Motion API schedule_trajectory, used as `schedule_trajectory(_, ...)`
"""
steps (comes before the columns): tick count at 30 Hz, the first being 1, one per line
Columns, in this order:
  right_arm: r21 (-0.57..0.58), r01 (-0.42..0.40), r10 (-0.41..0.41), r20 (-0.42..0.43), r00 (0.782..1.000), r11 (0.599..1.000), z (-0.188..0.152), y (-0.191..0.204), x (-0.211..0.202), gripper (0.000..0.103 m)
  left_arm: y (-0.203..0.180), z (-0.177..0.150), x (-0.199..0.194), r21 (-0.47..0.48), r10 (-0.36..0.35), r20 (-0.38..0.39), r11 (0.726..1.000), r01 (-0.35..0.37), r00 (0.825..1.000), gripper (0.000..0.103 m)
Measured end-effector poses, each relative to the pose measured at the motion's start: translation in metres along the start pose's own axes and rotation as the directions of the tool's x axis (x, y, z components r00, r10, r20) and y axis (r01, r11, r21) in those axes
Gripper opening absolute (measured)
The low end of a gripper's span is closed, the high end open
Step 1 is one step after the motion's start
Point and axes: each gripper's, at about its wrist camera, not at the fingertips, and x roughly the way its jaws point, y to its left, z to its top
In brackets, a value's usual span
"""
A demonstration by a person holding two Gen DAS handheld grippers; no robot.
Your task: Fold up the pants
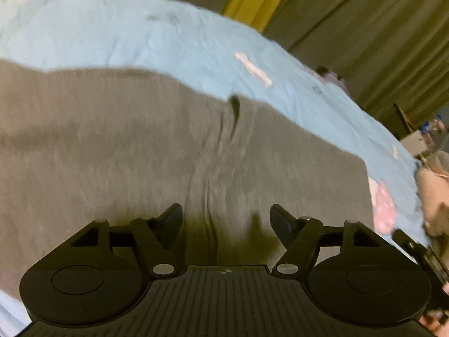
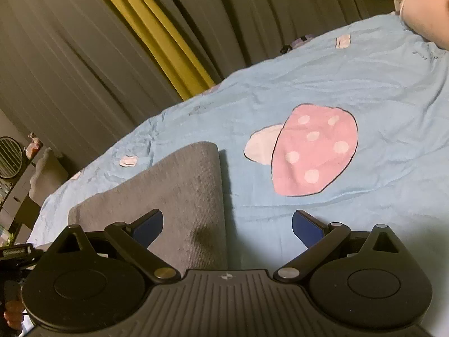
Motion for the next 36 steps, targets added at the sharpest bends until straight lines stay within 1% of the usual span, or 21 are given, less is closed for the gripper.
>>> schedule_trajectory(3, 0.008, 0.001, -0.001, -0.011, 1.000, 1.000, 0.000, 0.000, 0.002, 0.099, 0.007, -0.011, 0.007, -0.019, -0.029, -0.072, 0.999, 0.027, 0.997, 0.073)
schedule_trajectory(5, 0.007, -0.001, 0.001, -0.010, 1.000, 1.000, 0.000, 0.000, 0.002, 0.099, 0.009, -0.018, 0.007, -0.008, -0.056, -0.066, 0.998, 0.056, 0.996, 0.069)
schedule_trajectory(6, 0.005, -0.002, 0.002, -0.009, 1.000, 1.000, -0.001, 0.000, 0.002, 0.099, 0.007, -0.021, 0.005, 0.003, -0.052, -0.055, 0.999, 0.052, 0.997, 0.056)
schedule_trajectory(7, 0.003, -0.002, 0.002, -0.009, 1.000, 1.000, -0.001, 0.001, 0.002, 0.099, 0.006, -0.023, 0.004, 0.015, -0.033, -0.049, 0.999, 0.034, 0.998, 0.039)
schedule_trajectory(9, -0.002, 0.002, -0.002, -0.010, 1.000, 1.000, -0.001, 0.001, 0.003, 0.099, 0.003, -0.026, 0.002, 0.018, 0.003, -0.040, 1.000, -0.003, 0.999, 0.024)
schedule_trajectory(12, -0.004, 0.013, -0.013, -0.013, 1.000, 1.000, -0.001, 0.002, 0.003, 0.099, 0.001, -0.028, -0.016, -0.010, -0.022, 0.017, 1.000, 0.022, 1.000, 0.019)
schedule_trajectory(15, 0.003, 0.014, -0.014, -0.010, 1.000, 1.000, -0.001, 0.001, 0.002, 0.099, -0.002, -0.031, -0.038, -0.001, -0.009, 0.101, 1.000, 0.009, 0.995, 0.019)
schedule_trajectory(18, 0.000, 0.010, -0.010, -0.012, 1.000, 1.000, -0.001, 0.000, 0.003, 0.099, -0.001, -0.035, -0.038, 0.038, 0.089, 0.126, 0.995, -0.094, 0.988, 0.022)
schedule_trajectory(20, -0.005, 0.004, -0.004, -0.020, 1.000, 1.000, -0.002, 0.002, 0.003, 0.099, -0.002, -0.040, -0.022, 0.098, 0.177, 0.061, 0.978, -0.182, 0.982, 0.024)
schedule_trajectory(21, -0.011, 0.002, -0.002, -0.023, 1.000, 1.000, -0.002, 0.003, 0.003, 0.099, -0.005, -0.044, -0.016, 0.132, 0.207, 0.043, 0.969, -0.211, 0.977, 0.029)
schedule_trajectory(22, -0.019, 0.001, -0.002, -0.020, 1.000, 1.000, -0.002, 0.004, 0.003, 0.099, -0.011, -0.049, -0.016, 0.170, 0.226, 0.070, 0.957, -0.234, 0.972, 0.037)
schedule_trajectory(23, -0.024, -0.003, 0.002, -0.016, 1.000, 1.000, -0.002, 0.005, 0.002, 0.099, -0.016, -0.053, -0.018, 0.202, 0.233, 0.095, 0.947, -0.248, 0.968, 0.045)
schedule_trajectory(24, -0.031, -0.011, 0.011, -0.015, 1.000, 0.999, -0.002, 0.006, 0.000, 0.099, -0.022, -0.056, -0.020, 0.225, 0.232, 0.109, 0.941, -0.251, 0.967, 0.068)
schedule_trajectory(25, -0.034, -0.023, 0.023, -0.016, 1.000, 0.999, -0.002, 0.007, 0.000, 0.099, -0.024, -0.058, -0.022, 0.227, 0.226, 0.122, 0.942, -0.249, 0.966, 0.073)
schedule_trajectory(28, -0.048, -0.110, 0.109, -0.013, 0.994, 0.993, -0.003, 0.010, -0.005, 0.099, -0.026, -0.061, -0.030, 0.212, 0.228, 0.144, 0.943, -0.255, 0.963, 0.072)
schedule_trajectory(29, -0.058, -0.147, 0.147, -0.008, 0.989, 0.987, -0.004, 0.013, -0.007, 0.094, -0.024, -0.059, -0.031, 0.196, 0.238, 0.155, 0.944, -0.266, 0.959, 0.072)
schedule_trajectory(30, -0.076, -0.189, 0.190, 0.006, 0.982, 0.979, -0.005, 0.016, -0.010, 0.083, -0.021, -0.058, -0.035, 0.175, 0.249, 0.167, 0.945, -0.277, 0.954, 0.072)
schedule_trajectory(31, -0.109, -0.231, 0.235, 0.023, 0.972, 0.967, -0.006, 0.020, -0.015, 0.076, -0.018, -0.057, -0.038, 0.151, 0.253, 0.177, 0.948, -0.280, 0.951, 0.072)
schedule_trajectory(33, -0.177, -0.280, 0.290, 0.028, 0.957, 0.943, -0.009, 0.030, -0.020, 0.051, -0.015, -0.054, -0.044, 0.108, 0.248, 0.196, 0.956, -0.273, 0.949, 0.072)
schedule_trajectory(34, -0.208, -0.295, 0.305, 0.013, 0.952, 0.932, -0.011, 0.035, -0.020, 0.043, -0.013, -0.055, -0.048, 0.092, 0.242, 0.207, 0.960, -0.265, 0.948, 0.072)
schedule_trajectory(36, -0.268, -0.272, 0.267, -0.057, 0.962, 0.924, -0.016, 0.043, -0.012, 0.041, -0.014, -0.055, -0.051, 0.088, 0.235, 0.219, 0.962, -0.259, 0.947, 0.073)
